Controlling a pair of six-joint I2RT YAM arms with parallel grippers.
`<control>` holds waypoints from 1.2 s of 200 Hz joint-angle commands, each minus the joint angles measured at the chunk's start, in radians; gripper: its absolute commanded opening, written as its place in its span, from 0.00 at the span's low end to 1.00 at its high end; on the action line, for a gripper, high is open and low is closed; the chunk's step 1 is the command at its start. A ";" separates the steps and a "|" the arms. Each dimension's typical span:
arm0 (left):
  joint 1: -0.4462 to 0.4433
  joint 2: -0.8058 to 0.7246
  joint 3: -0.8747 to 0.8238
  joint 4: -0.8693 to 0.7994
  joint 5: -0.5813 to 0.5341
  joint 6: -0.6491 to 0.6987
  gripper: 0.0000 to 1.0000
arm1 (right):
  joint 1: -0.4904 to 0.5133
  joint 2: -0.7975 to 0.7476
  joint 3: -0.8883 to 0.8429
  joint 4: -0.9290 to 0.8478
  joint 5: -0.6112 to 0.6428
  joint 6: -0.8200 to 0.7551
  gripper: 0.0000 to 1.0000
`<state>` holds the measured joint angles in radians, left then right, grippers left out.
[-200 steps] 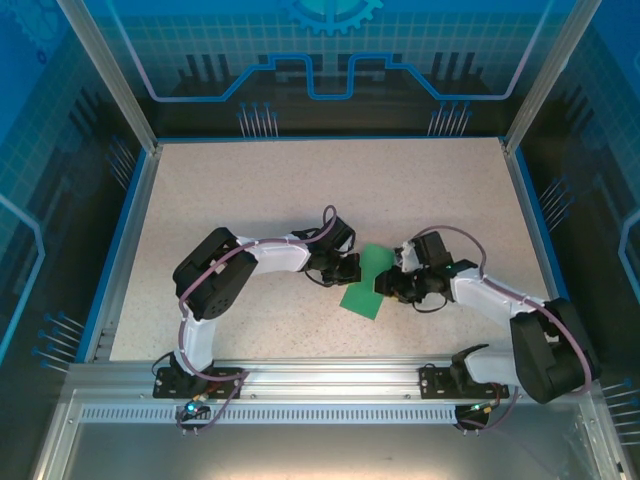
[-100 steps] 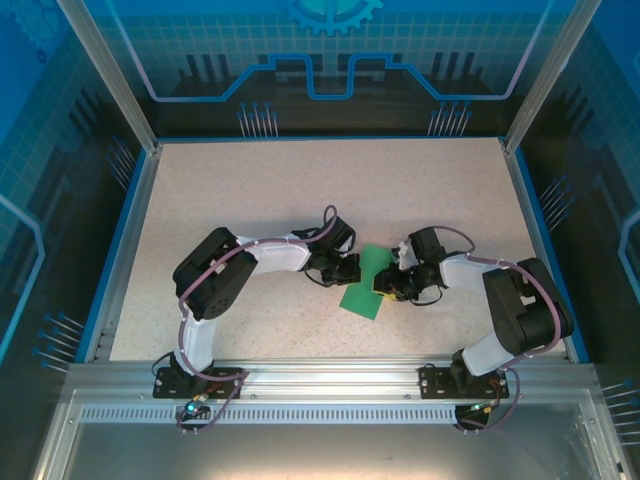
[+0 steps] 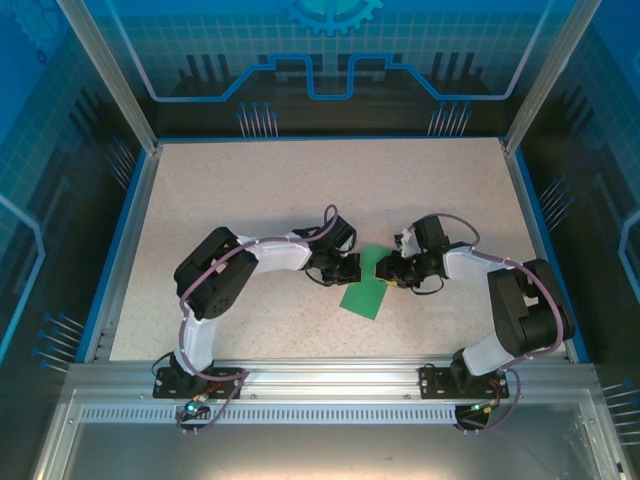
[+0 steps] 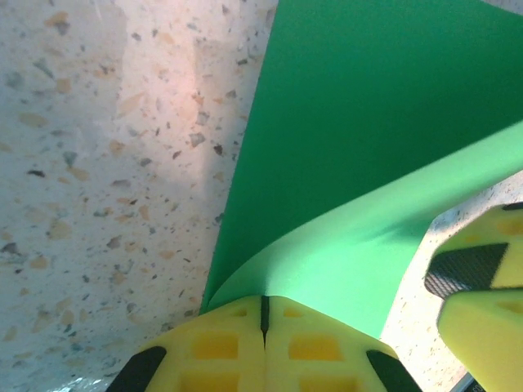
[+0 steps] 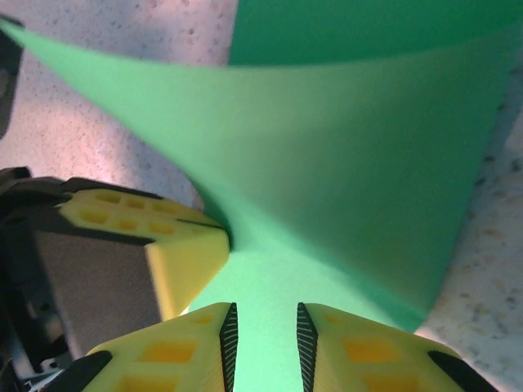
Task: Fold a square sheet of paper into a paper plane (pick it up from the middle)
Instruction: Fold the square sheet of paper in half at the center of the table.
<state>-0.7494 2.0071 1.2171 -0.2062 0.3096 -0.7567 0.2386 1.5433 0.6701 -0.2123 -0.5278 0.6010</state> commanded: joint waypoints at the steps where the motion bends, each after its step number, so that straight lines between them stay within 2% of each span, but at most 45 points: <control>1: -0.010 0.041 0.019 -0.056 -0.001 0.022 0.00 | -0.037 0.061 -0.005 0.009 0.020 -0.018 0.29; 36: -0.010 0.044 0.020 -0.061 -0.002 0.025 0.00 | -0.056 0.117 -0.026 0.032 0.038 -0.008 0.28; 100: -0.011 0.042 0.014 -0.061 -0.003 0.026 0.00 | -0.058 0.012 0.059 -0.031 -0.021 -0.015 0.29; 134: -0.010 0.042 0.016 -0.061 -0.003 0.026 0.00 | -0.069 0.061 0.079 -0.030 -0.012 -0.023 0.29; 157: -0.010 0.042 0.015 -0.060 -0.003 0.026 0.00 | -0.076 0.114 0.066 -0.025 0.044 -0.030 0.29; 189: -0.010 0.042 0.015 -0.063 -0.002 0.030 0.00 | -0.112 0.169 0.033 0.022 0.026 -0.007 0.29; 240: -0.010 0.039 0.016 -0.070 -0.003 0.033 0.00 | -0.119 0.051 0.083 -0.036 -0.025 -0.004 0.30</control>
<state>-0.7502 2.0132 1.2243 -0.2047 0.3119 -0.7509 0.1436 1.6585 0.7300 -0.2001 -0.5537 0.5983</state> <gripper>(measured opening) 0.068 0.294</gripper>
